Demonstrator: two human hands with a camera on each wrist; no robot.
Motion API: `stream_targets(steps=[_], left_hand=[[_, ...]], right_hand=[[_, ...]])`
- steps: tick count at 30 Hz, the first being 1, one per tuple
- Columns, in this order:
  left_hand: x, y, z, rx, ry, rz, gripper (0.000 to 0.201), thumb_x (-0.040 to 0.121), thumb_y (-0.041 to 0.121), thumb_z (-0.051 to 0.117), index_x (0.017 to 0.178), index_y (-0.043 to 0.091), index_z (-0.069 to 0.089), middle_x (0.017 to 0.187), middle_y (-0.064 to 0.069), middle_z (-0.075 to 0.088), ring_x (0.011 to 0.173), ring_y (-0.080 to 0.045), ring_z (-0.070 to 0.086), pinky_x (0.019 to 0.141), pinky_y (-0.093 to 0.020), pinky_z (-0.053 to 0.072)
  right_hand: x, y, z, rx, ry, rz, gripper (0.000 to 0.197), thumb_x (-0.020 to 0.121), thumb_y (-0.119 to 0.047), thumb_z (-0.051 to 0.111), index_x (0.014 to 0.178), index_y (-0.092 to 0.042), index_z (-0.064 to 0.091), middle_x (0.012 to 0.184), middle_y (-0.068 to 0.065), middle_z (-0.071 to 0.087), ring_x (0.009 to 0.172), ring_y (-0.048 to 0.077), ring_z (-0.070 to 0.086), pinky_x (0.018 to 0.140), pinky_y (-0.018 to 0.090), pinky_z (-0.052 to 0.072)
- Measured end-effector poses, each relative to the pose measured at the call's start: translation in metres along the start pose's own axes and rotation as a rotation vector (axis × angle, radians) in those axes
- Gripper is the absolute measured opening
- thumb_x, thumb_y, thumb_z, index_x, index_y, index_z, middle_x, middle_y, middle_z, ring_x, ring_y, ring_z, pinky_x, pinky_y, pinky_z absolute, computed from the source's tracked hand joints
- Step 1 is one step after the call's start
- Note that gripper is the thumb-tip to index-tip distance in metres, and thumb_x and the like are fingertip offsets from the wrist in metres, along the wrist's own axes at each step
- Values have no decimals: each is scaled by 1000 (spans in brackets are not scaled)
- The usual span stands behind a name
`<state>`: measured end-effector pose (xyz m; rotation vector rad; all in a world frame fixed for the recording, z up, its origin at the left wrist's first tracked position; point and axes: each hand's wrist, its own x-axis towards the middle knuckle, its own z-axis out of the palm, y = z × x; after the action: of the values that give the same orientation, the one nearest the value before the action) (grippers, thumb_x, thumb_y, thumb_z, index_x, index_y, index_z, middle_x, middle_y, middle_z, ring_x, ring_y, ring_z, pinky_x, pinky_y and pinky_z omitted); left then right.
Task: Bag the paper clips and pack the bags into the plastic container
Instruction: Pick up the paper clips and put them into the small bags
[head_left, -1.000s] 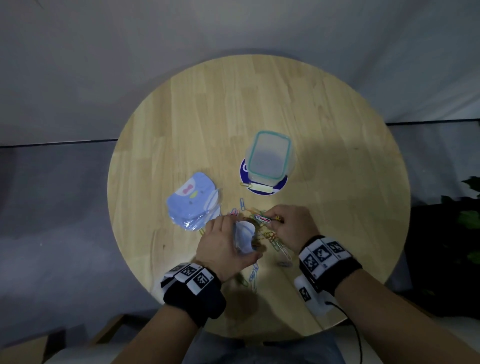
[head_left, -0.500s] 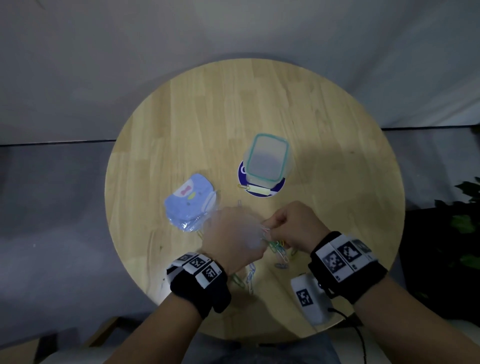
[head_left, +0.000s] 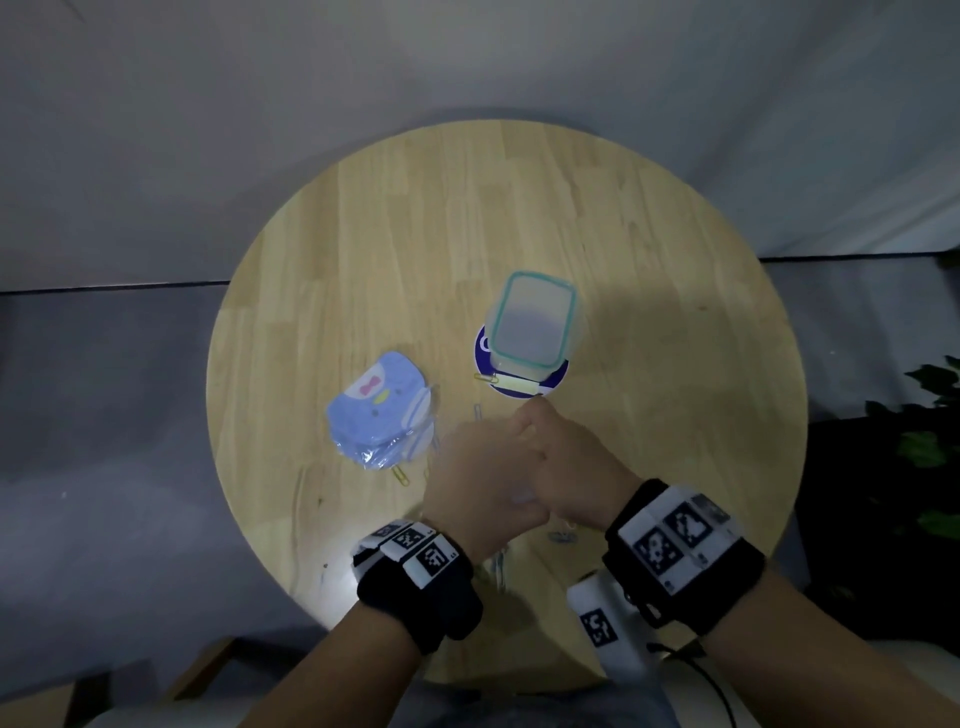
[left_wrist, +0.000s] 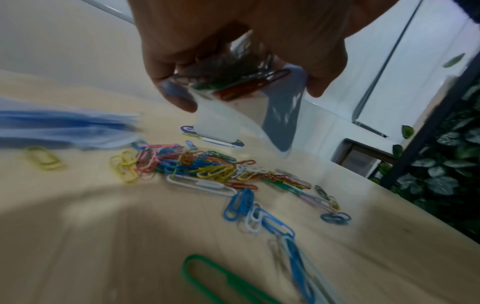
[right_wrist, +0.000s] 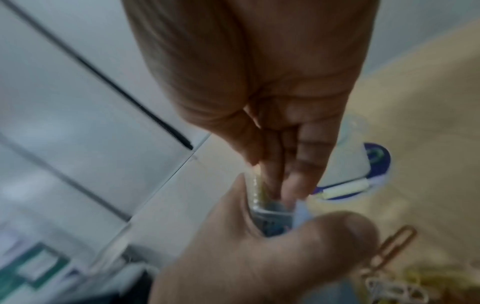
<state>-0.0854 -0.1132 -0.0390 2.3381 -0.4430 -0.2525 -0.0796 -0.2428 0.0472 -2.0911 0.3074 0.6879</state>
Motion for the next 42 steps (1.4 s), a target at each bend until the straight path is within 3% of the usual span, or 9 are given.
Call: stream_targets(steps=[3,11,19,23,28,34,37,39,42], left_hand=[[1,-2,-3,-42,83,-40,68,65,53,62,102,-2,52,88,-12,51,77,-26,52,62,-38,47],[0,5,-13,-73,130,33,55,71,49,50,107,10,39,84,-18,55,74,-24,52,60,-35,45],[-5,6,-14,32,167,-9,55,78,39,40,110,-3,56,96,-13,58,86,-25,49,77,-34,37],[-7,5,-11,-16,121,-40,60,73,33,49,121,-3,53,108,-9,54,93,-26,51,83,-33,40],[-14,-7,-10,-2,44,-79,66,66,44,51,114,-1,55,93,-13,57,83,-29,56,70,-37,46],[-18,-3,-7,-164,120,37,51,61,34,57,105,16,39,87,-12,54,81,-17,46,70,-32,40],[-16,-8,-9,-128,127,23,61,61,42,58,110,10,41,90,-12,55,84,-16,46,72,-28,39],[-15,-18,-10,-126,129,-11,69,57,46,65,111,9,43,93,-4,55,86,-11,47,76,-22,38],[-15,-32,-13,-170,40,0,55,59,38,70,101,12,48,92,6,58,87,-8,57,85,-29,48]], right_hand=[[-10,-4,7,-99,153,-91,9,90,-20,47,97,-15,50,81,7,62,80,28,58,71,39,47],[-3,7,12,-104,-115,-122,9,83,-19,59,85,-14,66,87,10,70,84,25,63,79,38,50],[-13,11,24,-366,160,-297,18,86,-28,55,79,-11,55,96,4,57,73,28,57,62,38,47],[-12,10,28,-325,83,-307,16,91,-28,47,87,-13,52,94,7,62,75,30,57,66,39,45],[-11,16,28,-226,-106,-254,8,83,-35,39,79,-29,36,75,6,61,70,29,56,69,48,49],[-5,24,32,-75,-295,-130,42,79,-30,45,121,-36,41,111,1,65,95,33,65,80,54,54],[-11,24,34,38,-162,-203,35,77,-28,53,112,-28,59,106,-3,71,98,13,65,89,33,51],[-14,26,30,98,95,-195,16,75,-28,62,89,-23,69,86,-5,73,79,2,64,76,16,47],[-9,53,12,50,343,-68,10,74,-21,70,79,-18,63,76,-1,66,66,7,56,64,15,44]])
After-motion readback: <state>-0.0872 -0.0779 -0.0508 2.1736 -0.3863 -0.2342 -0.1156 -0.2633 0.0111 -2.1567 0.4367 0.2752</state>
